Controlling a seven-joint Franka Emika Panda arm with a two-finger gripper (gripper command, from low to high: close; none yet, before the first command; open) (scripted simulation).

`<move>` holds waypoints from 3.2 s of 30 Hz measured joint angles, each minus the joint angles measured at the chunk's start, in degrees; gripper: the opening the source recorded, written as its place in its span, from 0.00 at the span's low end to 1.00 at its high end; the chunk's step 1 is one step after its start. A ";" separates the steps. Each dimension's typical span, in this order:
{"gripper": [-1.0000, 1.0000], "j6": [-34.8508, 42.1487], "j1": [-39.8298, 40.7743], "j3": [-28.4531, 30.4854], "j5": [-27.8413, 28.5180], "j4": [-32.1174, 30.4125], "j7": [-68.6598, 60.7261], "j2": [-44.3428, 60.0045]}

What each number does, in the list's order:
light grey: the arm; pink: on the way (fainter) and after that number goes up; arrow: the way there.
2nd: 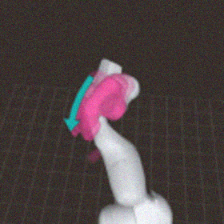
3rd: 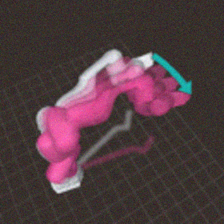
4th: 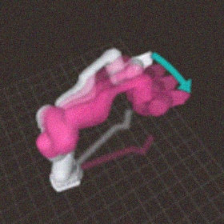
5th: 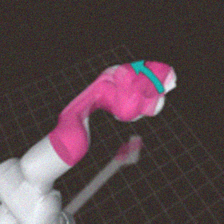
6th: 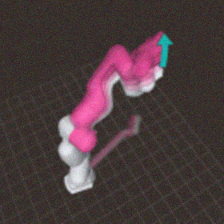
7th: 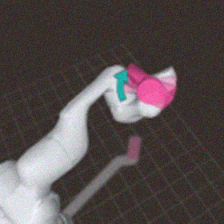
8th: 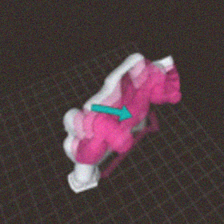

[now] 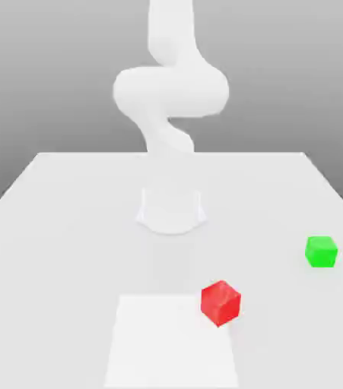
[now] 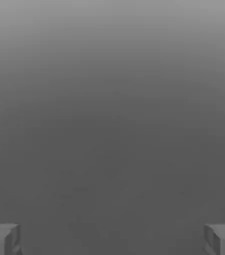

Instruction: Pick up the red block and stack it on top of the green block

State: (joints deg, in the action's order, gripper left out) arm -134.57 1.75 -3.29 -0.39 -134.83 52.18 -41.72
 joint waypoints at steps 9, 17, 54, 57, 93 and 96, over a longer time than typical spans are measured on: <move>0.50 -10.26 5.40 -10.92 -0.75 -11.18 23.75 15.30; 0.50 -19.19 8.47 -18.36 -1.14 -20.91 44.65 28.71; 0.00 -26.39 1.27 -16.93 -2.29 -28.29 62.43 39.13; 0.00 -24.12 -2.93 -20.30 -5.09 -27.83 69.38 36.67; 1.00 -23.68 -7.52 -56.40 -11.00 -25.42 113.69 35.94; 1.00 -23.68 -7.52 -56.40 -11.00 -25.42 113.69 35.94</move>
State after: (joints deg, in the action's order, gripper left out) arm -158.25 -5.77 -59.69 -11.39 -160.25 165.87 -5.79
